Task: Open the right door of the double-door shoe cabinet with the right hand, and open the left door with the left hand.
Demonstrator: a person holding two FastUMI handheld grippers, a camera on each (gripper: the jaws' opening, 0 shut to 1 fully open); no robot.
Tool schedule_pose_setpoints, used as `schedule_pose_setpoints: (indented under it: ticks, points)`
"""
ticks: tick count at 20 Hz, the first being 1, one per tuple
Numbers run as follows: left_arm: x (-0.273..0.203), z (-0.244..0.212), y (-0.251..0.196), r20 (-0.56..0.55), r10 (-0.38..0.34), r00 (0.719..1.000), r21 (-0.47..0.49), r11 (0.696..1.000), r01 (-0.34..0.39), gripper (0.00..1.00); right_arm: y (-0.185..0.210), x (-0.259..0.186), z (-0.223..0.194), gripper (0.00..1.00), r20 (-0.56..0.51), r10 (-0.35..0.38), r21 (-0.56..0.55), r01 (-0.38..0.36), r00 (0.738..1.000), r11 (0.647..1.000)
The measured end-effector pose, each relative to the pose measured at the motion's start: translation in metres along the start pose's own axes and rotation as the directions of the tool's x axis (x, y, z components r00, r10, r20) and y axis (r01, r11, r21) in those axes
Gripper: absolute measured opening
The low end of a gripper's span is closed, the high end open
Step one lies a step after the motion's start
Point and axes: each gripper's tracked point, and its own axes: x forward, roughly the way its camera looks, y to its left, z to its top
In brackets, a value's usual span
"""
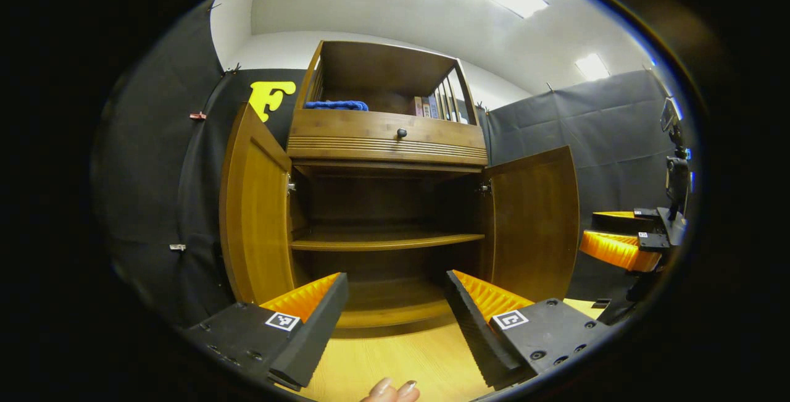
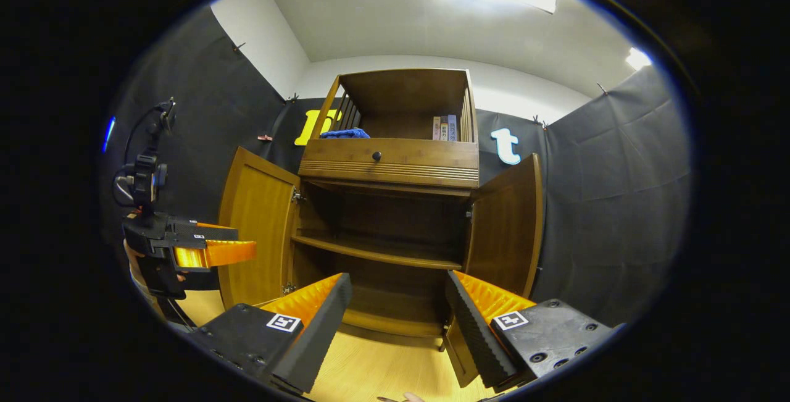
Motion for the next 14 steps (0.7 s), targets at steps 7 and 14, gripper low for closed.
schedule_pose_setpoints:
  ticks: [7,14]
  points:
    - [-0.0014,0.0015,0.0007,0.004,0.009,1.000,0.002,1.000,-0.009,0.99,0.0008,-0.0003,-0.0015,0.99,0.000,0.001,-0.004,-0.001,1.000,1.000]
    - [-0.0025,0.0003,0.0024,-0.002,0.019,1.000,0.011,1.000,-0.019,0.98,0.0022,0.0008,-0.0035,0.95,-0.001,0.001,-0.008,-0.001,1.000,1.000]
